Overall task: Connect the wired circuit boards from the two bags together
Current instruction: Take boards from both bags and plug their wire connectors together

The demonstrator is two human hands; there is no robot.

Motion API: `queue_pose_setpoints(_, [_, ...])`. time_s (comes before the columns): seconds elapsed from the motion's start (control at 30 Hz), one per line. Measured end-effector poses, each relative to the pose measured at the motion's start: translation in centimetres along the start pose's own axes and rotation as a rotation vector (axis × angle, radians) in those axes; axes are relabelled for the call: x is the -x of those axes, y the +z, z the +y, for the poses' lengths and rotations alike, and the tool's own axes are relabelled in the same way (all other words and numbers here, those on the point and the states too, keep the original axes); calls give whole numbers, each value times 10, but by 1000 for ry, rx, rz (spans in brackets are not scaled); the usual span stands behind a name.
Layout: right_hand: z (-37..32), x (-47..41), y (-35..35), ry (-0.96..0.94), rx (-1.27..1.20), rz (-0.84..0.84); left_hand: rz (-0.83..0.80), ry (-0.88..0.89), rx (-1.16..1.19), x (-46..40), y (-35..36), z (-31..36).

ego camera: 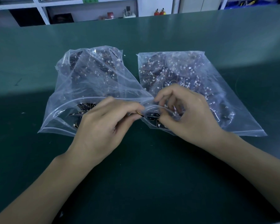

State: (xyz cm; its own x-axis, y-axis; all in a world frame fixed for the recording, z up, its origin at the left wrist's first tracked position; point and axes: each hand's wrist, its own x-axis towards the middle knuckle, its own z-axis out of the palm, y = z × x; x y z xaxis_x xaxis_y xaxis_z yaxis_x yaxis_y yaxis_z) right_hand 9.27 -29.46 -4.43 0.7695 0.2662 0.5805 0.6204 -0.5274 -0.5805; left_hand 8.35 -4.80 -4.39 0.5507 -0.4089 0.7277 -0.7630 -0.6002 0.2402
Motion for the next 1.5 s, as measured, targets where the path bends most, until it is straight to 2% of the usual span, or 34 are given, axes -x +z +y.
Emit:
queue_pose_setpoints(0.23, [-3, 1, 1, -60, -60, 21, -25, 176, -168, -1, 2, 3])
queue_pose_setpoints(0.37, [-6, 2, 2, -60, -85, 17, -20, 329, -351, -8, 8, 14])
queue_pose_setpoints(0.43, [-7, 1, 2, -67, -96, 20, -27, 343, -440, -11, 12, 17])
queue_pose_setpoints(0.7, [-7, 4, 6, -32, -146, -35, -298, 170, -463, -8, 19, 27])
queue_pose_setpoints(0.77, [-7, 4, 7, -37, -140, -33, -324, 154, -455, -7, 20, 29])
queue_pose_setpoints(0.87, [-4, 3, 8, -24, -132, -31, -273, 158, -435, -6, 20, 28])
queue_pose_setpoints(1.0, [-2, 3, 9, -2, -125, -40, -176, 158, -294, -4, 12, 23])
queue_pose_setpoints(1.1, [0, 3, 8, 10, -84, -46, -109, 38, -174, -3, 2, 16])
queue_pose_setpoints(1.27, [1, 4, 9, 5, -34, -44, -115, -272, -400, 0, -8, -4])
queue_pose_setpoints(1.5, [-1, 5, 9, -3, -27, -61, -253, -346, -598, 6, -10, -27])
